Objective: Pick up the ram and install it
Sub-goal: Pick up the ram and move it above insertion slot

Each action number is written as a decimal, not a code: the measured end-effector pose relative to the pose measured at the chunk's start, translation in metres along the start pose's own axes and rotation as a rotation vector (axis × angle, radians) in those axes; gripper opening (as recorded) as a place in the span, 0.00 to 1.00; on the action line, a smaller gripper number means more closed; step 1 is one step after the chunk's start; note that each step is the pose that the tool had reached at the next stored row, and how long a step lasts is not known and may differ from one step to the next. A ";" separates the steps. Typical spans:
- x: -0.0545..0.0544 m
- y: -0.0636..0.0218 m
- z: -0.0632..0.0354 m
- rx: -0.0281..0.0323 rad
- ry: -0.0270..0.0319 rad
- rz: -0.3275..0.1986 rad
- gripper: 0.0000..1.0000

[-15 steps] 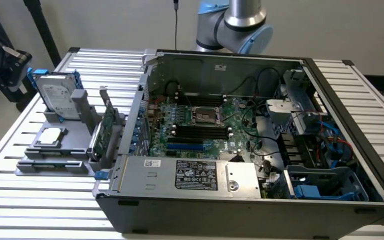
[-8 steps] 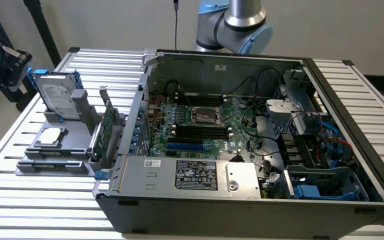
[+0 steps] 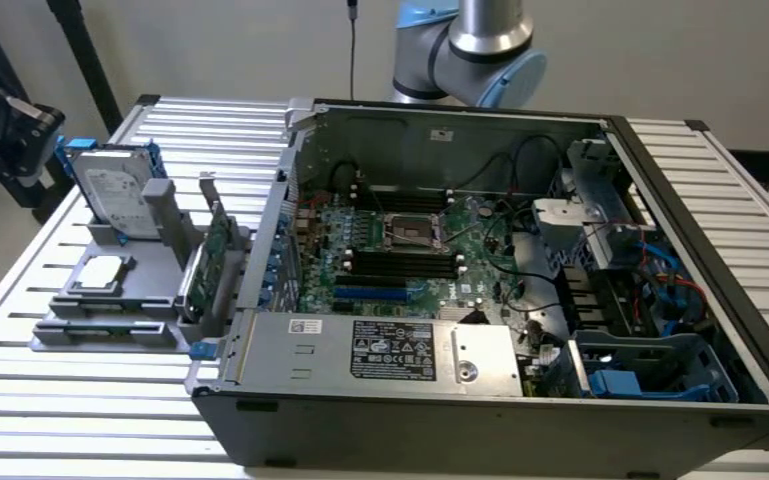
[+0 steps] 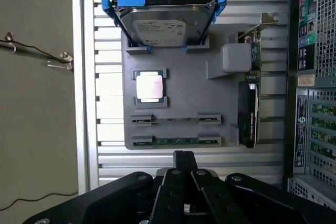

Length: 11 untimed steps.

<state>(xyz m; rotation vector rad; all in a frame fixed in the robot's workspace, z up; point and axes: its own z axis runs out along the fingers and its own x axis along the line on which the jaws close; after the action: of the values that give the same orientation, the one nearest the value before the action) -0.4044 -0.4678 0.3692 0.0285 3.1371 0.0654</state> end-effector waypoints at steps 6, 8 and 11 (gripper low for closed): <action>0.000 -0.0002 0.0032 0.0001 0.0114 -0.103 0.11; 0.000 -0.0002 0.0041 0.0002 0.0132 -0.139 0.11; 0.000 -0.0003 0.0053 0.0002 0.0155 -0.194 0.11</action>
<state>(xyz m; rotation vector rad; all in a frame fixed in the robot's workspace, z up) -0.4043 -0.4678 0.3638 -0.2764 3.1365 0.0647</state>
